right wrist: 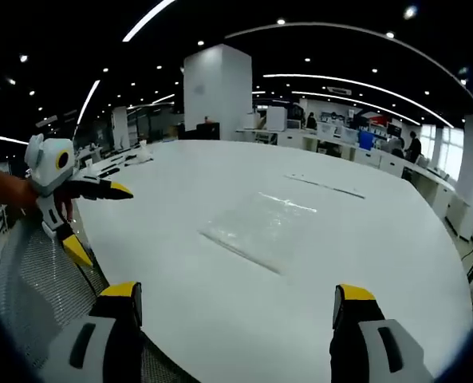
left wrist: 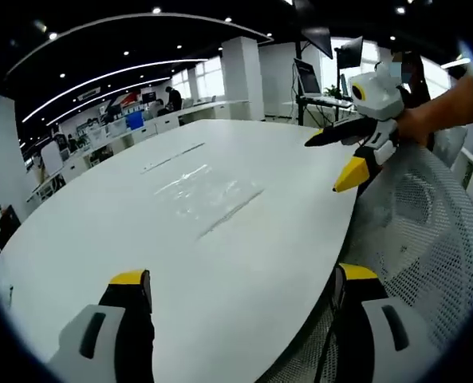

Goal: Open the resealable bag by pulling the two sides of the seal apart until the entire bag opening is separated and visibly accessible.

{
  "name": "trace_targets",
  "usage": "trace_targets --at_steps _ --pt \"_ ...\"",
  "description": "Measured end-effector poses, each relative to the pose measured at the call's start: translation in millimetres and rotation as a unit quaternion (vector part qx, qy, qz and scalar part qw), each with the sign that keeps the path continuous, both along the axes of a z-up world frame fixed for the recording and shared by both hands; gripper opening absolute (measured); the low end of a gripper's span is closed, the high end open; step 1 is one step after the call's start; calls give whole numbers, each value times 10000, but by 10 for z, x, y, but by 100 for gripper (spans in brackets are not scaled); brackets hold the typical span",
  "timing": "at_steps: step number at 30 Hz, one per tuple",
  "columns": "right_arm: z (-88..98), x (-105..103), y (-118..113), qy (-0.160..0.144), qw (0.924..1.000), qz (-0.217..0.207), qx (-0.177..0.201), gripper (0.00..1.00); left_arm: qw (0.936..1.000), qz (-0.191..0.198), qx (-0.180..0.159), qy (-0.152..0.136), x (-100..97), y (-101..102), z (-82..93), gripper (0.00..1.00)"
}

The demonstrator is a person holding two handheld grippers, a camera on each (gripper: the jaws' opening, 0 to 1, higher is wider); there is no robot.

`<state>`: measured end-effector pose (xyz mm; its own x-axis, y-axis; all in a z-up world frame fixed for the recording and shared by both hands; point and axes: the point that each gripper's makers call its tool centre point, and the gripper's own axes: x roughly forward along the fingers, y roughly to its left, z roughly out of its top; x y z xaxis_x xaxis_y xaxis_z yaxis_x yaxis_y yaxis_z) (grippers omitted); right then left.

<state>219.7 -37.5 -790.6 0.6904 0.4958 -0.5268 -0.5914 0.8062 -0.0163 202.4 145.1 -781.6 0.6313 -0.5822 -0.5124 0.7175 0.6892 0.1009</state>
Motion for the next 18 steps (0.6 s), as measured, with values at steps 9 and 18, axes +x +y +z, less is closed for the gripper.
trace_targets --at_steps 9,18 --pt "-16 21 8 13 10000 22 -16 100 9994 -93 309 124 -37 -4 -167 94" --pt "-33 38 -42 65 9999 -106 19 100 9953 -158 853 432 -79 74 -410 90"
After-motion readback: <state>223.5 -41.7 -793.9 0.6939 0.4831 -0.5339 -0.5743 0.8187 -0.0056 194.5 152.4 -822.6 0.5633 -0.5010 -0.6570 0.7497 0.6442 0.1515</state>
